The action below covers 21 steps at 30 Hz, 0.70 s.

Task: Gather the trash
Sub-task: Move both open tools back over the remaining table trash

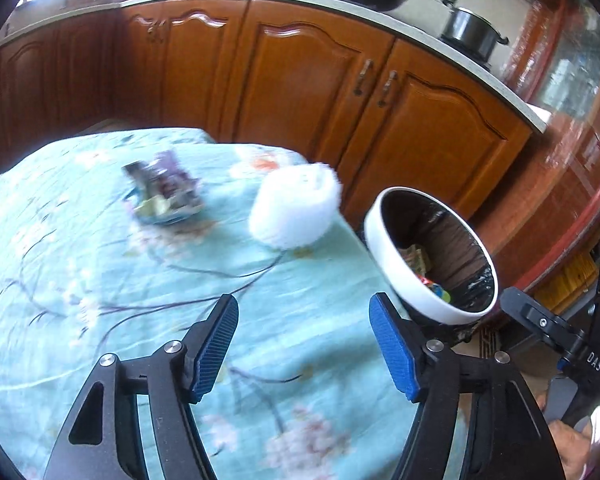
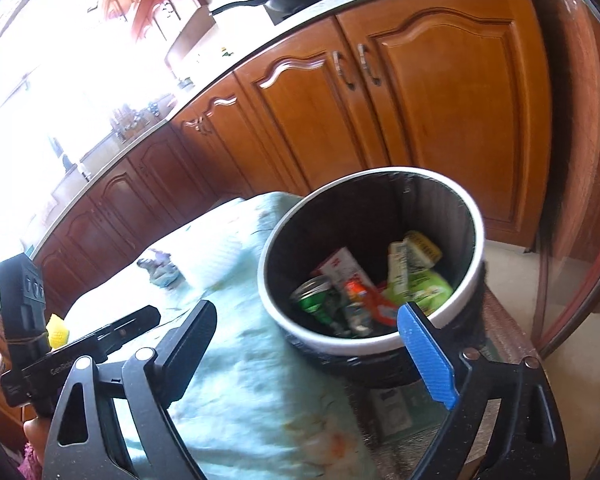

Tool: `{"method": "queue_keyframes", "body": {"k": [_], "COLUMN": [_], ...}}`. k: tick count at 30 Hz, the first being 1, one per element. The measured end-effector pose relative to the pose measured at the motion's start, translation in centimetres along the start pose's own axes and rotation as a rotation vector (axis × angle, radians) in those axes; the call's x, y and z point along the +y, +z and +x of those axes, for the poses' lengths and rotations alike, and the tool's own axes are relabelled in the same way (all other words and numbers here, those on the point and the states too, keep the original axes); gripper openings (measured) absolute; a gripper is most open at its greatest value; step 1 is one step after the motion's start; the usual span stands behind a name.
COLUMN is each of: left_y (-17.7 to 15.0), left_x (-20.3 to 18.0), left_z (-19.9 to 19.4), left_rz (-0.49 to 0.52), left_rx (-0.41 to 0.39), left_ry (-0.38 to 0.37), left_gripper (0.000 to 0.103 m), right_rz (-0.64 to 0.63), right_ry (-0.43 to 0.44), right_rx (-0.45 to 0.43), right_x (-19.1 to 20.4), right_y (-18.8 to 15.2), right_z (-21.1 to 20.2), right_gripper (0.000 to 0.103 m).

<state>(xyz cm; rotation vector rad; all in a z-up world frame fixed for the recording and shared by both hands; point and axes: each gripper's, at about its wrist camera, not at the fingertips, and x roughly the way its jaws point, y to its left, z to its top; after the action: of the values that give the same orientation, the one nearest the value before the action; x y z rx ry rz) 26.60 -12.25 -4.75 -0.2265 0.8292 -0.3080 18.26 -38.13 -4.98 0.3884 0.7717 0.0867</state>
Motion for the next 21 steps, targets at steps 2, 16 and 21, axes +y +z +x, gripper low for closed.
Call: {"method": "queue_keyframes", "body": {"k": [2,16,21], "left_y": [-0.6,-2.0,-1.7], "left_x": [1.3,7.6,8.5], "left_z": [-1.0,-5.4,-5.5], "left_rz": [-0.023,-0.139,-0.151], "left_rx": [-0.002,-0.019,-0.018], "left_ry": [0.017,0.07,0.077], "left_gripper": [0.07,0.075,0.075], "right_rz": [-0.008,-0.1,-0.131], "right_ry": [0.015,0.079,0.082], "right_rx": [0.007,0.064,0.067], "right_x": [1.0,7.8,9.2], "right_y": [-0.3,-2.4,-2.2], "right_z": [0.2,2.6,3.5], "right_gripper": [0.096,0.097,0.097]}}
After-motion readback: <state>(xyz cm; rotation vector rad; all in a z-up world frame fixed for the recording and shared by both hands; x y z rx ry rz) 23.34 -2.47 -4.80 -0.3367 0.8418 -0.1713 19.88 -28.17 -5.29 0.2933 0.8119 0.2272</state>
